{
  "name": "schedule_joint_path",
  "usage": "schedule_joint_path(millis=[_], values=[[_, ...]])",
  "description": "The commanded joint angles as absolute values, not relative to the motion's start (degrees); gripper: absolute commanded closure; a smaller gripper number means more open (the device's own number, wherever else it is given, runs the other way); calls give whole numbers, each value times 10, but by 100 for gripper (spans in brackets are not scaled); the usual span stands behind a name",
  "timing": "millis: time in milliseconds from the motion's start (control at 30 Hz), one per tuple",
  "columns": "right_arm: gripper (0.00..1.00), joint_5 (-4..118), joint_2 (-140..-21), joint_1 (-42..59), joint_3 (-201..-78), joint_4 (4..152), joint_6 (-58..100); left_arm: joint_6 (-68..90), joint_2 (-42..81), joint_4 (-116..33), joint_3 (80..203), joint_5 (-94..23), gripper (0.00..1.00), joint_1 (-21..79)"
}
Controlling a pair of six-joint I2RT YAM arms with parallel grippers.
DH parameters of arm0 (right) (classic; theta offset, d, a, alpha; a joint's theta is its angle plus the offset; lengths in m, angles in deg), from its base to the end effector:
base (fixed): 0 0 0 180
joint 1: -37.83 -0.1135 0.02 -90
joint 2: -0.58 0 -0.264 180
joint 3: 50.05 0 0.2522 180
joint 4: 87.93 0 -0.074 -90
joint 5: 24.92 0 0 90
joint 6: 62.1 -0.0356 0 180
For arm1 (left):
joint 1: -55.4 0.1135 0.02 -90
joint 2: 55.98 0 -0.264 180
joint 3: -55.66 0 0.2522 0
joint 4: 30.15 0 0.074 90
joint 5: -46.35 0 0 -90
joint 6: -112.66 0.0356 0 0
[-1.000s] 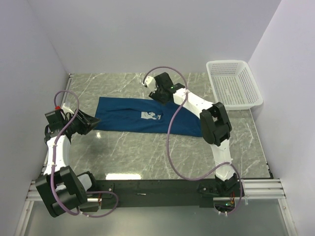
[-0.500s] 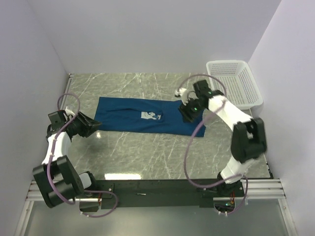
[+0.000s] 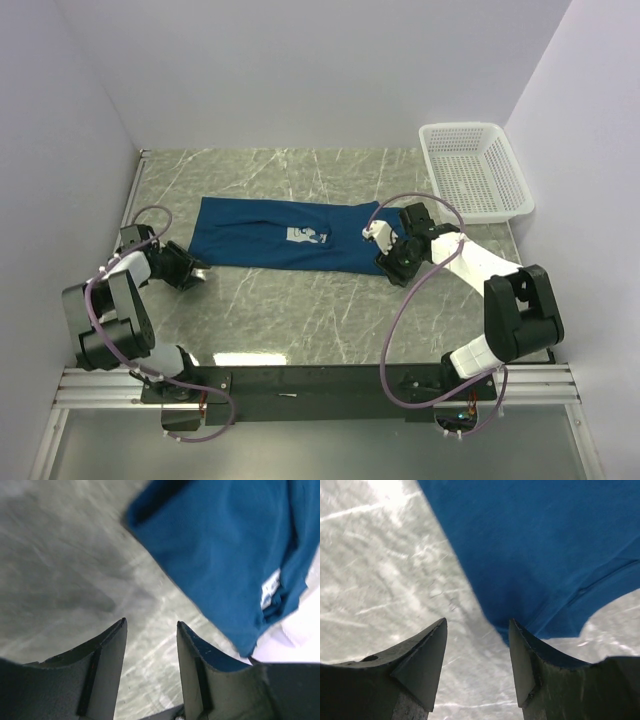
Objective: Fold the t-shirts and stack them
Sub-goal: Fold the tshirt
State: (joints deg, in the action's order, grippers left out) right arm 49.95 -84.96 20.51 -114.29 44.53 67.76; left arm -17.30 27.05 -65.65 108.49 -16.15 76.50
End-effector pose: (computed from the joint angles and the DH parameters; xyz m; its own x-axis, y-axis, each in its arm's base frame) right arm 0.2584 0.0903 0.1840 -0.4416 -0.7858 -0.4331 -0.8602 0.5079 -0.0445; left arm 0.2386 0.0744 0.1525 -0.5605 -0.8269 -0.0451 -0.6550 0.4760 -0.5869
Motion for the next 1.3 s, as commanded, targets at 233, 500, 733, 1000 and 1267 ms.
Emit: schedule_joint_path(millis=[233,500,733,1000,1267], values=[[41,494,-818,206,-1146,495,668,-215,349,-596,1146,-245,50,762],[41,492,-818,207,-1136,500,671,-210,390,-588,1161,-226,50,761],[41,468,-816,206,-1149,462,724,-192,418,-599,1164,-198,99,765],[41,412,-769,206,-1150,408,831,-211,232,-666,1070,-194,100,779],[41,406,-770,206,-1155,392,866,-314,-84,-811,1004,-222,98,862]])
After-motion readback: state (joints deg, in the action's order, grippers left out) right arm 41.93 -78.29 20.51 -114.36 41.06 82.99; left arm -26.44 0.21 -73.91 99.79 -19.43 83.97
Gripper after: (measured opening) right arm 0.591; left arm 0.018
